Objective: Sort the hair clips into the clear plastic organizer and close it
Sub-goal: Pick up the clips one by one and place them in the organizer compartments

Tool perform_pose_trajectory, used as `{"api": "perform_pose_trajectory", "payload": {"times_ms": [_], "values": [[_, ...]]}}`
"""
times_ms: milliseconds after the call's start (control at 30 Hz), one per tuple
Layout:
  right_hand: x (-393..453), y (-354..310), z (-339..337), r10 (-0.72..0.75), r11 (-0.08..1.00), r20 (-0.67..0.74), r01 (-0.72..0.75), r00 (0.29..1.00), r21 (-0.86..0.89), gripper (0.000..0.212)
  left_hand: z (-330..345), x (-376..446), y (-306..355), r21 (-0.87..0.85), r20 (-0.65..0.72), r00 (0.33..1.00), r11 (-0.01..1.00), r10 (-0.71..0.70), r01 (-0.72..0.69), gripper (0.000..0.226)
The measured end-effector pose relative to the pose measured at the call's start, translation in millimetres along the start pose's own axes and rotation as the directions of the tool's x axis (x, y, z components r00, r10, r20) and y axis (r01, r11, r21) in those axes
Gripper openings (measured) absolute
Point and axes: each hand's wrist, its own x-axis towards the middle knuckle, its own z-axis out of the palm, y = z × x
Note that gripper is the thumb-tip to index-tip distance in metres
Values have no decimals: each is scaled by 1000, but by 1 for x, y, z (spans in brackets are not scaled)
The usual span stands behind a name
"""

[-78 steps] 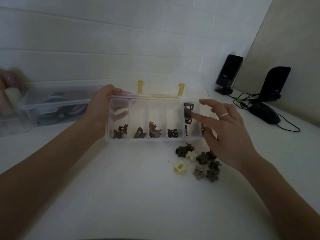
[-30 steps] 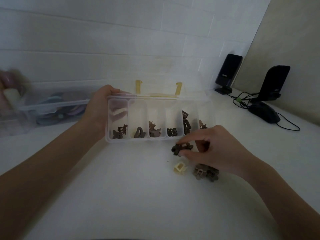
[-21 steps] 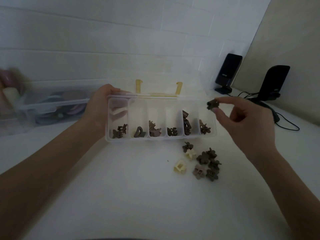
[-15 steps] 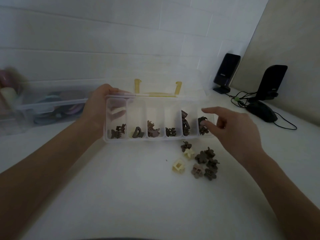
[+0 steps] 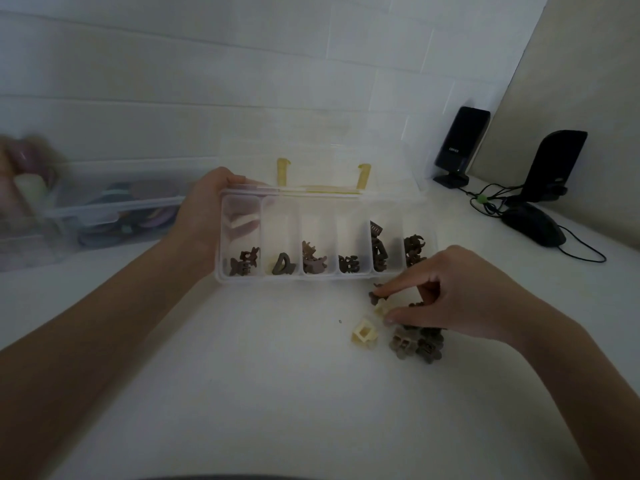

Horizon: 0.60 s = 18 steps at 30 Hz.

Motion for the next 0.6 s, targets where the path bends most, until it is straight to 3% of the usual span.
{"api": "perform_pose_trajectory", "payload": {"times_ms": [100, 200, 367, 467, 600], "values": [[2, 1, 1, 23, 998, 29, -21, 999, -64, 29, 0, 0, 0, -8, -10, 1000, 1000, 0, 0, 18], [2, 2, 4, 4, 1000, 4, -4, 1000, 16, 25, 0, 1, 0, 7, -8, 1000, 1000, -6, 6, 18], [-1, 0, 1, -71, 966, -194, 116, 978, 230, 18, -1, 3, -1, 22, -9, 1000, 1000, 3, -3, 18], [2, 3, -1, -51, 963, -435, 160, 899, 219, 21, -1, 4, -1, 29, -4, 1000, 1000, 4, -3, 18], [6, 12, -2, 70, 976, -683, 91, 727, 196, 27, -2, 6, -2, 37, 8, 1000, 999, 3, -4, 20]]}}
